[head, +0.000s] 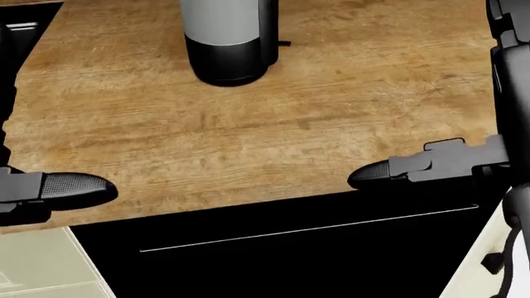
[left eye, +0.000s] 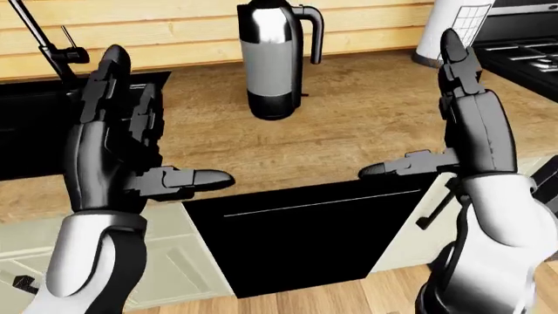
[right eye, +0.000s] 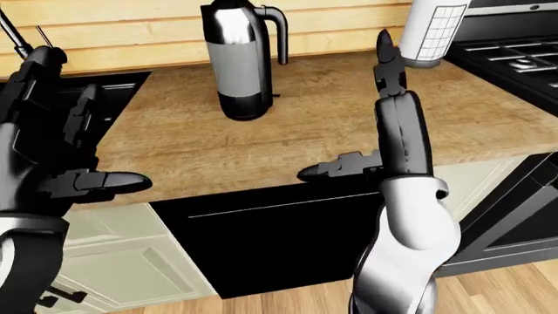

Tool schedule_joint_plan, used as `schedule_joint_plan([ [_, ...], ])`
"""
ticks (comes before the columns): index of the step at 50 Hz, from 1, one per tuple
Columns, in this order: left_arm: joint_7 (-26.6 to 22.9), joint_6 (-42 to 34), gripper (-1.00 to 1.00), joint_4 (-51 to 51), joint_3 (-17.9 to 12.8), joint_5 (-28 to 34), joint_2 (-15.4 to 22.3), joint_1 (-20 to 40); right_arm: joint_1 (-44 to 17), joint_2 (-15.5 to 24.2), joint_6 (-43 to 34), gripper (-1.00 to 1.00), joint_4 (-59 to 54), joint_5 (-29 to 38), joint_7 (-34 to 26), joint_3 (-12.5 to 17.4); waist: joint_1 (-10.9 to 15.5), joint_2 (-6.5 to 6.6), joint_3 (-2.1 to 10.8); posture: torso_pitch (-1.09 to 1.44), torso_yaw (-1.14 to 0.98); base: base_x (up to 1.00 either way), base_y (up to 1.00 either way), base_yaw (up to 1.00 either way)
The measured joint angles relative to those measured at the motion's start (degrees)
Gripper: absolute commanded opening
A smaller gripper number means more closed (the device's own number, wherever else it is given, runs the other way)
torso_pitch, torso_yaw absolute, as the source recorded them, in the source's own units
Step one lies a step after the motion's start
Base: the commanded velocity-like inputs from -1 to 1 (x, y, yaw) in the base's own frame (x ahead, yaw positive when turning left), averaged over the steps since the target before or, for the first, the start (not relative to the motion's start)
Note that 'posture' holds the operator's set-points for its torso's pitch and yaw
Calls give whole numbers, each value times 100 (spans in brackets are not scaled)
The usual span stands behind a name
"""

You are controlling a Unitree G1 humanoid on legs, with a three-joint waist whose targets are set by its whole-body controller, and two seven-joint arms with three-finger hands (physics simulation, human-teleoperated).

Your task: Press down the lever to turn on the electric kettle.

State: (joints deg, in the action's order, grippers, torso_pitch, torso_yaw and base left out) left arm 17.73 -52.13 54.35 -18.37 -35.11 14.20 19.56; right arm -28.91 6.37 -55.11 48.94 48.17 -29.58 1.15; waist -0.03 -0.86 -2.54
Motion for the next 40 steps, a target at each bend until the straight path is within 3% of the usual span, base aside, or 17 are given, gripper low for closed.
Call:
schedule_joint_plan([
  [2, 29, -42, 100, -46, 17, -81, 44, 9, -57, 19, -61, 100, -100, -19, -2, 68, -22, -5, 8, 0, 0, 16, 0, 0],
  [5, 108, -17, 100, -44, -50, -153, 115, 72, -183, 76, -43, 100, -139, -87, 12, 73, -5, 127, -5, 0, 0, 16, 0, 0],
  [8, 174, 45, 100, -1, -77, -211, 161, 112, -248, 134, -26, 100, -115, -146, 3, 99, -36, 340, -31, 0, 0, 16, 0, 0],
  [10, 216, 50, 100, -16, -94, -263, 202, 164, -310, 164, -12, 100, -171, -198, 15, 131, -56, 585, 18, 0, 0, 16, 0, 0],
  [11, 240, 48, 100, -46, -125, -286, 232, 155, -307, 144, -10, 100, -210, -225, 18, 108, -15, 526, 0, 0, 0, 16, 0, 0],
  [13, 319, 0, 100, -94, -169, -319, 254, 112, -293, 159, -32, 100, -332, -317, -6, 59, 35, 541, -33, 0, 0, 16, 0, 0],
  [16, 368, 15, 100, -102, -141, -335, 287, 107, -348, 202, -52, 100, -459, -429, 2, 73, 35, 473, 34, 0, 0, 16, 0, 0],
  [23, 392, 136, 100, -63, -151, -424, 338, 135, -663, 360, -73, 100, -434, -417, -2, 91, 72, -87, 65, 0, 0, 16, 0, 0],
  [24, 386, 133, 100, -70, -103, -434, 289, 102, -646, 387, -73, 100, -442, -407, -3, 125, 34, -17, 42, 0, 0, 14, 0, 0],
  [26, 366, 72, 100, -93, -33, -484, 292, 67, -620, 393, -141, 100, -526, -371, -11, 181, -13, -21, -19, 0, 0, 16, 0, 0],
  [29, 353, 62, 100, -98, -64, -508, 321, 65, -686, 395, -218, 100, -601, -345, -36, 162, -17, 35, -2, 0, 0, 16, 0, 0],
  [33, 367, 141, 100, -18, -127, -480, 332, 78, -763, 405, -157, 100, -513, -338, -64, 123, -25, 286, -50, 0, 0, 15, 0, 0],
  [36, 371, 168, 100, 18, -122, -471, 332, 51, -754, 350, -96, 100, -521, -328, -33, 111, -60, 583, 5, 0, 0, 15, 0, 0],
  [38, 396, 126, 100, -28, -172, -470, 332, 17, -681, 296, -94, 100, -592, -363, -50, 34, 0, 488, -57, 0, 0, 16, 0, 0],
  [40, 454, 44, 100, -63, -217, -484, 337, 7, -686, 305, -147, 100, -628, -396, -114, -15, 24, 500, -59, 0, 0, 16, 0, 0],
])
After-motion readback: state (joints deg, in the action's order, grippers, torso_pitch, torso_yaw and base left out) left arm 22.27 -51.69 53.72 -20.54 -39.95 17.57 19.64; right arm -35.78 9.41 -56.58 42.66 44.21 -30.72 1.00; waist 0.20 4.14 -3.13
